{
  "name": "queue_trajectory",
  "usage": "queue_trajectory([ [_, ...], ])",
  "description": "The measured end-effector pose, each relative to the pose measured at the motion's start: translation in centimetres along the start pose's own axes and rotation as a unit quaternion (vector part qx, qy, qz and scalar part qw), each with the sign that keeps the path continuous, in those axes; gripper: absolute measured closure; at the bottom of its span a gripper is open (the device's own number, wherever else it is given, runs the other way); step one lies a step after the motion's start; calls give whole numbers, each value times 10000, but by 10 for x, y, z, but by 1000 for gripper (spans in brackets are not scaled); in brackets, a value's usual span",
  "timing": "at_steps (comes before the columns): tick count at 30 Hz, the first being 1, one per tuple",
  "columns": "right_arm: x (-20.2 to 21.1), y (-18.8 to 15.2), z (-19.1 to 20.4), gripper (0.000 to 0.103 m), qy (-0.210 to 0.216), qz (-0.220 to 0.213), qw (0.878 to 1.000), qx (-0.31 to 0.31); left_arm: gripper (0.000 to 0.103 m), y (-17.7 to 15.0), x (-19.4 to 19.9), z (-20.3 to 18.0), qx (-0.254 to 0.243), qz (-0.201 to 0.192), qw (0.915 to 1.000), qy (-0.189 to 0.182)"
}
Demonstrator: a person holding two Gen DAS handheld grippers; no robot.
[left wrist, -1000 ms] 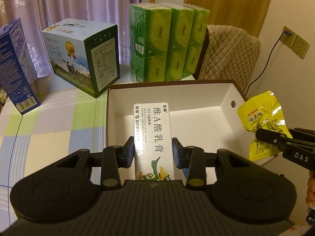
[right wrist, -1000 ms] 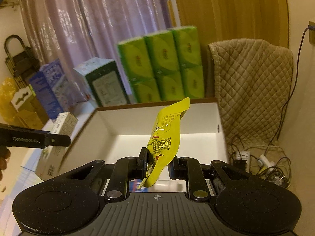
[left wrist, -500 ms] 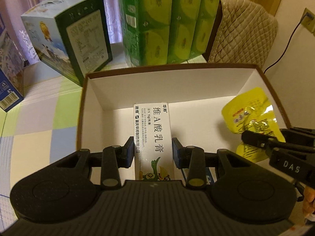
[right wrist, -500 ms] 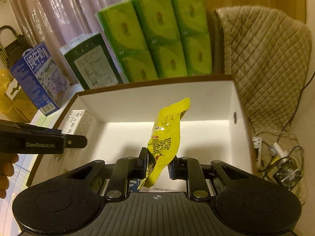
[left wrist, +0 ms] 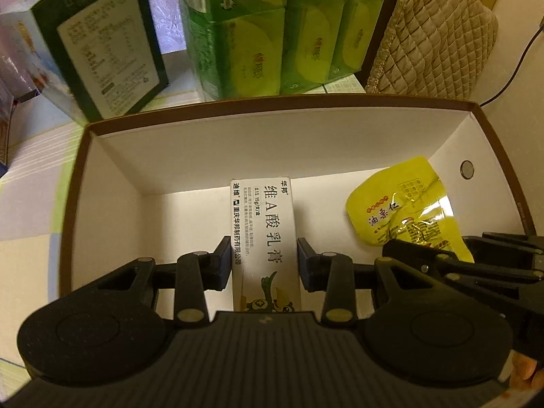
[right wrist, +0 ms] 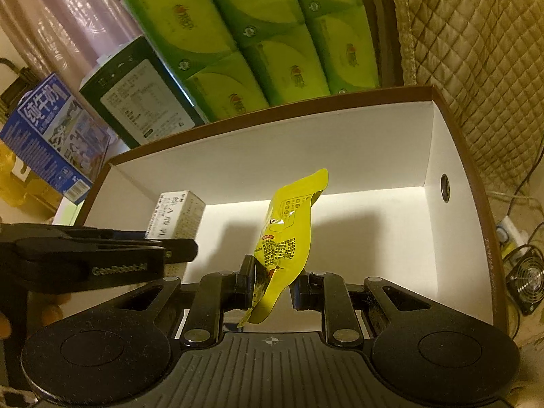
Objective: Organize objects
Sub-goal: 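Open left tool to drop medicine box while right tool releases snack packet in box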
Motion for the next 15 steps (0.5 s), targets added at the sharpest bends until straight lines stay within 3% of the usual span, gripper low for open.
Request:
queue_trajectory([
  [4, -3, 4, -5, 86, -17, 23, 10000, -80, 68, 5, -8, -5, 11, 23, 9999, -134],
  [9, -6, 8, -6, 86, -12, 37, 9999, -142, 46, 6, -10, -3, 40, 21, 9999, -120],
  [15, -8, 11, -6, 86, 9, 25, 9998, -199, 45, 4, -6, 4, 70, 28, 9999, -78],
])
Point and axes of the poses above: each gripper's, at about its wrist camera, not at the fingertips, and x roughly against the way its jaws point, z to its left, y to its top, the point moved 7 cm from there along -x, roughly the way its jaws point, and after that the axes turned 2 degrees about z, right-handed, at the moved point
